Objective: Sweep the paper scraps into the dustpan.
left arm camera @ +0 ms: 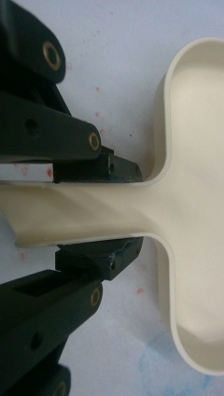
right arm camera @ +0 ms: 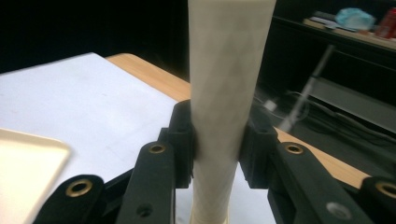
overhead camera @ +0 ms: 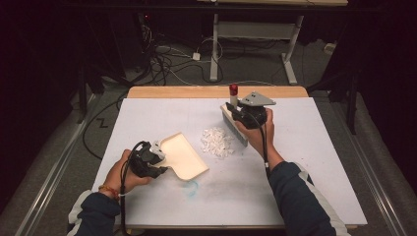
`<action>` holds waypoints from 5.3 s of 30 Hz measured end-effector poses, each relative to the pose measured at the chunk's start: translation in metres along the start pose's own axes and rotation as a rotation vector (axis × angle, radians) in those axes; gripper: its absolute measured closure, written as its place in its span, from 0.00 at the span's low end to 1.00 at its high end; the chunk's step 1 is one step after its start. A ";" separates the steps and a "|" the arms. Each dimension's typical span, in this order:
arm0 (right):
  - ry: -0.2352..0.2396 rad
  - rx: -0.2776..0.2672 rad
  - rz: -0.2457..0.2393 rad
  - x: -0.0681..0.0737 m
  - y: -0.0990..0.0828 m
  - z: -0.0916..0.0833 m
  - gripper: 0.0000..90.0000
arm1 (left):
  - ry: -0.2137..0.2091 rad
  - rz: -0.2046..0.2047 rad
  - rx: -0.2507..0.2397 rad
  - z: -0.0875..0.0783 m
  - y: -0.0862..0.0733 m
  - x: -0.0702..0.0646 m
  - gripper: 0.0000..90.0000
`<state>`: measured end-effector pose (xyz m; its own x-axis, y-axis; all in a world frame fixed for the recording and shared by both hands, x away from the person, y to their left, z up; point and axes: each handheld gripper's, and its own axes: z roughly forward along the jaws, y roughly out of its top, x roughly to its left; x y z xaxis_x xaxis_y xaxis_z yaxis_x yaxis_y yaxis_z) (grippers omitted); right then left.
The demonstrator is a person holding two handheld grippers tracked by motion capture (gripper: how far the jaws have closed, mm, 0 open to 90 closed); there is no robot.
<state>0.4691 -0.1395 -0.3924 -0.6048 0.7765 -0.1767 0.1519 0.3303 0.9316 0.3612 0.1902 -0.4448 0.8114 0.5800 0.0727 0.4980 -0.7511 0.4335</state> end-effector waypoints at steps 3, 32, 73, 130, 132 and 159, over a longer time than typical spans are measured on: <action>0.014 0.000 -0.010 0.006 0.000 0.003 0.78 | -0.001 0.005 0.003 0.002 0.001 -0.002 0.71; 0.238 -0.089 -0.041 0.059 -0.003 -0.001 0.78 | -0.046 -0.018 0.042 0.021 0.020 0.002 0.71; 0.216 -0.167 -0.035 0.063 0.032 -0.044 0.78 | -0.030 -0.038 0.043 0.019 0.009 -0.001 0.70; 0.235 -0.053 -0.080 0.077 0.003 -0.062 0.78 | -0.042 -0.117 0.059 0.013 -0.007 0.005 0.70; 0.241 -0.036 -0.098 0.082 -0.003 -0.059 0.78 | -0.038 -0.121 0.061 0.013 -0.006 0.005 0.70; 0.295 -0.170 -0.111 0.103 0.020 -0.070 0.78 | -0.063 -0.179 0.075 0.005 -0.023 0.009 0.70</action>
<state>0.3552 -0.0902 -0.3693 -0.8139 0.5443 -0.2032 -0.0443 0.2907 0.9558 0.3586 0.2111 -0.4583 0.7245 0.6869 -0.0566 0.6551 -0.6608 0.3662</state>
